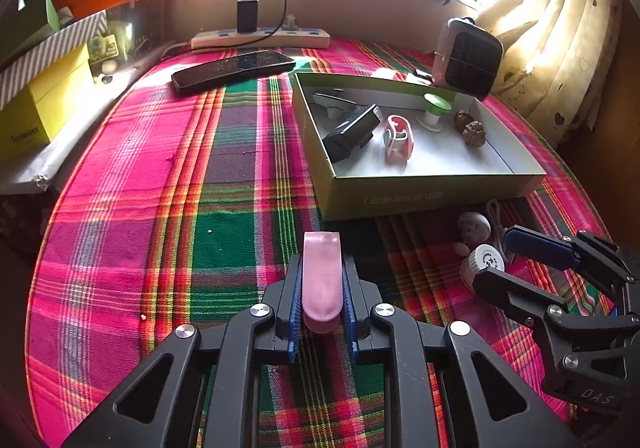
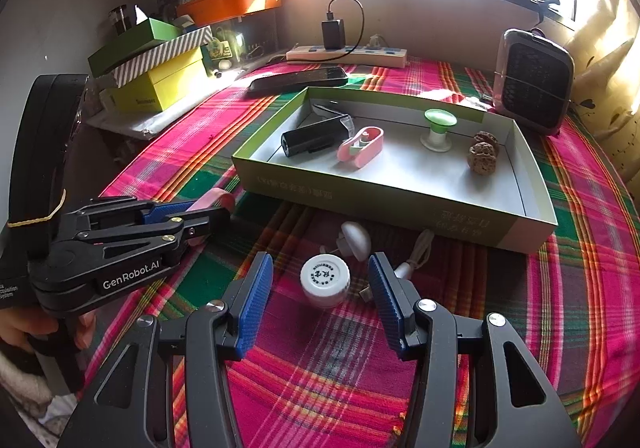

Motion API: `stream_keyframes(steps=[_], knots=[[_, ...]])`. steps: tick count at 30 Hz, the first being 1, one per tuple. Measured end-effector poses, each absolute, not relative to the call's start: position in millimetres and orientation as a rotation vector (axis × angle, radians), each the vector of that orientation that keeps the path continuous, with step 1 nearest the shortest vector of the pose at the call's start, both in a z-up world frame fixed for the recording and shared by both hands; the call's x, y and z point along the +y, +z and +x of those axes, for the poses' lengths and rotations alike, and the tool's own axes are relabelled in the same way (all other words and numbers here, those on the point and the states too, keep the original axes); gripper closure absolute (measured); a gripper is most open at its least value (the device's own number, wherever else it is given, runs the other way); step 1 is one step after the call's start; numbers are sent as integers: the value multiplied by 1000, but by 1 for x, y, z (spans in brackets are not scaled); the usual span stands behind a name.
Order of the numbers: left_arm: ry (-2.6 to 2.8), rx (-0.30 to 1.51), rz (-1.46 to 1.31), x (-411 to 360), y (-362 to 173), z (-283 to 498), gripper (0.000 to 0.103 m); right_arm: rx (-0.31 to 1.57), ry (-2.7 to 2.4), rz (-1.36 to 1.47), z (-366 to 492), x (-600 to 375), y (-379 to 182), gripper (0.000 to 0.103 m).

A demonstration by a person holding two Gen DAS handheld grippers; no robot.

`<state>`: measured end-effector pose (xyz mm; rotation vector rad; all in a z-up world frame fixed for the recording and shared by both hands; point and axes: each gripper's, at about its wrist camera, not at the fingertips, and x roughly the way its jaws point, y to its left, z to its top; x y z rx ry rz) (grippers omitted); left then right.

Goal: Organize objects
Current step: 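Grasp the pink oblong piece with the left gripper while the right approaches the white jar, then grasp the white round jar with the right gripper while the left holds the pink piece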

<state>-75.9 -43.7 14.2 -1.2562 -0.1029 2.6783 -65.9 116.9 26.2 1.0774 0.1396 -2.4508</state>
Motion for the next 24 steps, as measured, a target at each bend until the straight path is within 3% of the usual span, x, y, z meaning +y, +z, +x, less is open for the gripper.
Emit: stream_keyframes(steps=[8,16,24], knots=[[2677,-104,-1255,-46,14,-76,87,142,-2423,1125,-72,112,20,63],[2672,-115,-1254,-45,14,-77,87,176,-2408,1164,-74,106,15,65],[2673,-116,-1253,-46,14,-77,87,192,-2417,1167,-75,105,15,74]])
